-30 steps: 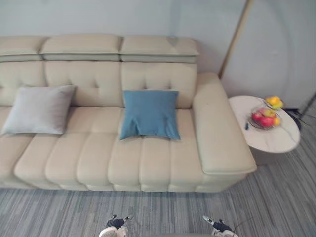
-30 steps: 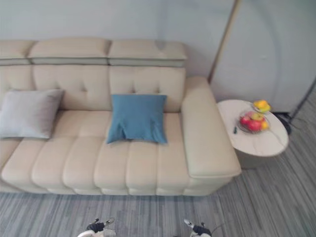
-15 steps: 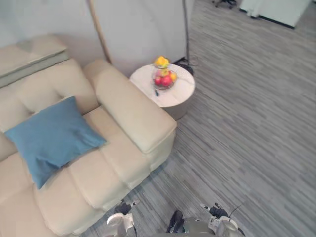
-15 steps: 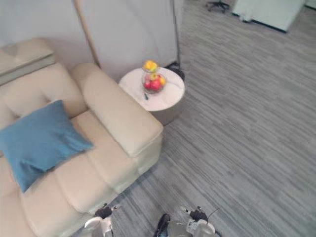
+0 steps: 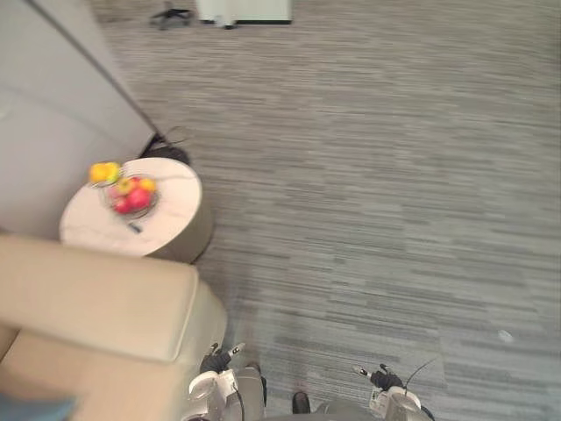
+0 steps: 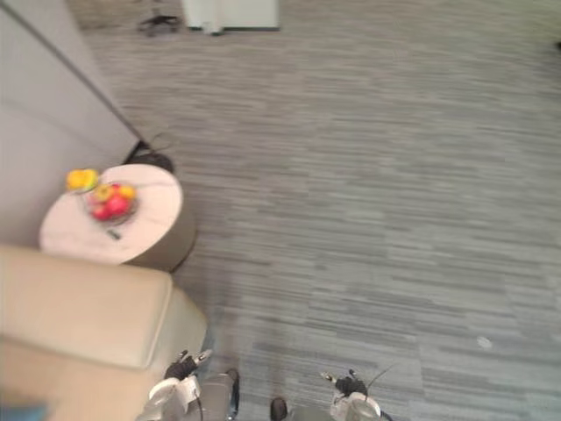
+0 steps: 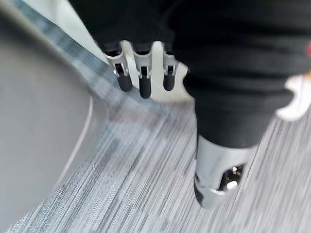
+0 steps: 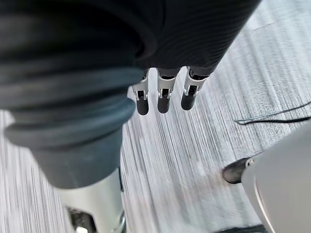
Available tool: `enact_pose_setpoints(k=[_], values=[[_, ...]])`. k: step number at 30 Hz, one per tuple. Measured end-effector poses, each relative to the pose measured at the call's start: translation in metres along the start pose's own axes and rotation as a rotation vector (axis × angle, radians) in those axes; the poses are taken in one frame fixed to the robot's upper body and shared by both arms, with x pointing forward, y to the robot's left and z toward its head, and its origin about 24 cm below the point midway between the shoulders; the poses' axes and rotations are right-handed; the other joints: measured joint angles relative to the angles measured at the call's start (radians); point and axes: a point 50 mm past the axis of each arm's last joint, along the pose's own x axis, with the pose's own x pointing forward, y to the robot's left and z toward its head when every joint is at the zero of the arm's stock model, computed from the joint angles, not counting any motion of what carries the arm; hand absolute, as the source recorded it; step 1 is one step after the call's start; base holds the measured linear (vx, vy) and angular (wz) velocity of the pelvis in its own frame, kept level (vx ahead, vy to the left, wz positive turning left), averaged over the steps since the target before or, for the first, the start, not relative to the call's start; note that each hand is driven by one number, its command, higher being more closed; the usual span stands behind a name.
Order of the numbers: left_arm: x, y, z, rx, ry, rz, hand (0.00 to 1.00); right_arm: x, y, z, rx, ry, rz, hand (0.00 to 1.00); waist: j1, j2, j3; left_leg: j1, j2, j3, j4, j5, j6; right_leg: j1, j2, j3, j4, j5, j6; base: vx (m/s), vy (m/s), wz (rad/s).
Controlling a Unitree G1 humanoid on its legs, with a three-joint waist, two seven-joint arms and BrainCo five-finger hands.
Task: Pick up cushions and gather them together orderly.
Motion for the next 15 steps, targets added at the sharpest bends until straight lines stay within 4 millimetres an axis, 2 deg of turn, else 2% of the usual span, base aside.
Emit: enact_pose_setpoints(k=[1, 2, 3, 4, 5, 6, 7, 9, 10, 11, 12, 13, 14, 15], values=[[0.000, 0.005, 0.001, 0.010, 0.000, 0.011, 0.00, -0.003, 0.001, -0.011, 0.010, 0.024, 0.001, 0.00, -0.003, -0.038, -0.020, 0.039, -0.005, 0.095, -0.035, -0.023, 0.003, -0.053, -0.047, -0.017, 0.115, -0.071, 0.121, 0.44, 0.191, -1.25], [0.001, 0.005, 0.003, 0.010, -0.004, 0.012, 0.00, -0.003, 0.002, -0.011, 0.015, 0.027, 0.005, 0.00, 0.005, -0.050, -0.020, 0.057, -0.004, 0.122, -0.042, -0.030, 0.006, -0.073, -0.057, -0.026, 0.159, -0.068, 0.154, 0.51, 0.213, -1.59], [0.002, 0.006, 0.004, 0.016, -0.001, 0.013, 0.00, -0.003, 0.006, -0.009, 0.020, 0.017, 0.017, 0.00, 0.018, -0.063, -0.015, 0.118, 0.000, 0.190, -0.063, -0.046, 0.018, -0.129, -0.077, -0.077, 0.302, -0.048, 0.217, 0.46, 0.197, -1.50], [0.002, 0.003, 0.003, 0.021, 0.007, 0.005, 0.00, -0.003, 0.006, -0.005, 0.023, -0.002, 0.020, 0.00, 0.014, -0.050, -0.003, 0.189, 0.006, 0.241, -0.089, -0.052, 0.028, -0.175, -0.115, -0.175, 0.419, -0.039, 0.233, 0.37, 0.160, -1.46], [0.002, 0.001, 0.003, 0.021, 0.008, 0.000, 0.00, -0.003, 0.006, -0.002, 0.023, -0.011, 0.020, 0.00, 0.014, -0.044, 0.002, 0.225, 0.011, 0.267, -0.100, -0.055, 0.033, -0.181, -0.141, -0.233, 0.452, -0.043, 0.219, 0.36, 0.169, -1.29], [0.001, -0.001, 0.001, 0.031, 0.013, -0.003, 0.00, -0.002, 0.006, 0.003, 0.023, -0.032, 0.024, 0.00, 0.013, -0.021, 0.014, 0.292, 0.032, 0.323, -0.114, -0.057, 0.035, -0.189, -0.205, -0.370, 0.489, -0.054, 0.183, 0.15, 0.081, -0.92], [0.001, -0.002, 0.001, 0.034, 0.014, -0.003, 0.00, -0.002, 0.007, 0.004, 0.024, -0.035, 0.026, 0.00, 0.013, -0.016, 0.013, 0.312, 0.037, 0.345, -0.124, -0.057, 0.035, -0.192, -0.227, -0.418, 0.488, -0.058, 0.172, 0.34, 0.142, -1.15], [0.003, -0.002, 0.006, 0.069, 0.000, -0.007, 0.00, -0.001, 0.014, 0.006, 0.036, -0.035, 0.041, 0.00, 0.011, -0.020, 0.006, 0.405, 0.048, 0.453, -0.204, -0.057, 0.034, -0.228, -0.320, -0.666, 0.396, -0.044, 0.125, 0.36, 0.075, -1.01], [0.003, -0.001, 0.007, 0.081, -0.001, -0.009, 0.00, -0.001, 0.014, 0.007, 0.043, -0.033, 0.041, 0.00, 0.009, -0.023, 0.005, 0.410, 0.046, 0.467, -0.213, -0.057, 0.034, -0.239, -0.328, -0.702, 0.364, -0.029, 0.112, 0.37, -0.007, -0.85], [0.004, -0.001, 0.010, 0.113, -0.006, -0.016, 0.00, 0.000, 0.015, 0.006, 0.051, -0.021, 0.038, 0.00, 0.008, -0.032, -0.001, 0.423, 0.033, 0.496, -0.236, -0.056, 0.033, -0.258, -0.343, -0.792, 0.269, 0.019, 0.072, 0.32, -0.050, -0.84], [0.005, 0.002, 0.010, 0.126, -0.001, -0.010, 0.00, 0.001, 0.013, 0.004, 0.062, -0.006, 0.031, 0.00, 0.008, -0.047, -0.002, 0.441, 0.009, 0.508, -0.250, -0.056, 0.033, -0.260, -0.346, -0.849, 0.167, 0.096, 0.021, 0.54, -0.136, -1.44], [0.004, 0.004, 0.001, 0.125, 0.036, -0.002, 0.00, 0.003, 0.006, 0.009, 0.077, -0.015, 0.008, 0.00, 0.006, -0.018, 0.006, 0.489, 0.019, 0.520, -0.230, -0.063, 0.017, -0.232, -0.314, -0.849, 0.132, 0.102, -0.063, 0.46, -0.138, -1.29], [0.003, 0.002, -0.002, 0.122, 0.049, -0.006, 0.00, 0.003, 0.003, 0.010, 0.086, -0.020, -0.001, 0.00, -0.006, -0.008, 0.011, 0.483, 0.032, 0.518, -0.148, -0.046, -0.012, -0.204, -0.299, -0.829, 0.121, 0.078, -0.057, 0.54, -0.173, -1.28], [0.002, -0.002, -0.004, 0.113, 0.051, -0.012, 0.00, 0.002, -0.004, 0.009, 0.086, -0.023, -0.019, 0.00, -0.017, 0.011, 0.017, 0.446, 0.083, 0.489, 0.064, -0.014, -0.048, -0.145, -0.263, -0.791, 0.088, 0.072, -0.051, 0.34, -0.109, -0.70]])
